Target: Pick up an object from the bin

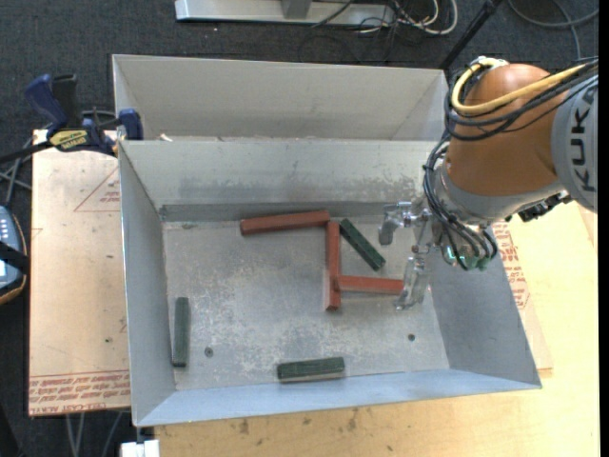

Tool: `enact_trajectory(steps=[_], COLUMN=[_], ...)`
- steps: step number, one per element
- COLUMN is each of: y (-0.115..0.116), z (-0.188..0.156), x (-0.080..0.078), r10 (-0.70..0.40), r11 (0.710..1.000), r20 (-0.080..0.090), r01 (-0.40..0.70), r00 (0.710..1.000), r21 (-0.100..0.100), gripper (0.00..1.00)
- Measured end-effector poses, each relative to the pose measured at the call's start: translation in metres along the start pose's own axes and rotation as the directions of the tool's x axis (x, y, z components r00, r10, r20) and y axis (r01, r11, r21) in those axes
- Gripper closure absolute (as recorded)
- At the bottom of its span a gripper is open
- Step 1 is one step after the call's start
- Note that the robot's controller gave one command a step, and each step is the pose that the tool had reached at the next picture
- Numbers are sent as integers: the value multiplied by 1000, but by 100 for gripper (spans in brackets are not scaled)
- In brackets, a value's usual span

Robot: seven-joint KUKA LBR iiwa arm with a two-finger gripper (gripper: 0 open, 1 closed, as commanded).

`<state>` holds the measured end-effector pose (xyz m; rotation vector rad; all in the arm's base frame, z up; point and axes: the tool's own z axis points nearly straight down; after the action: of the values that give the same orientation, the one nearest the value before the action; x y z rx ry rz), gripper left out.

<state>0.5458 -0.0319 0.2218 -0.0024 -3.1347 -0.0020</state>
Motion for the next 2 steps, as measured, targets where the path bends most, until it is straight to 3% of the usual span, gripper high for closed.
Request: enact_trajectory(steps=[1, 2], y=[0, 1], z=[-4, 62], x=[-1, -15], r10=[-1, -57], r11=[1000, 998], r20=[8, 13], r01=[1, 57], r00=[1000, 998], r21=[1, 2], gripper=[0, 0])
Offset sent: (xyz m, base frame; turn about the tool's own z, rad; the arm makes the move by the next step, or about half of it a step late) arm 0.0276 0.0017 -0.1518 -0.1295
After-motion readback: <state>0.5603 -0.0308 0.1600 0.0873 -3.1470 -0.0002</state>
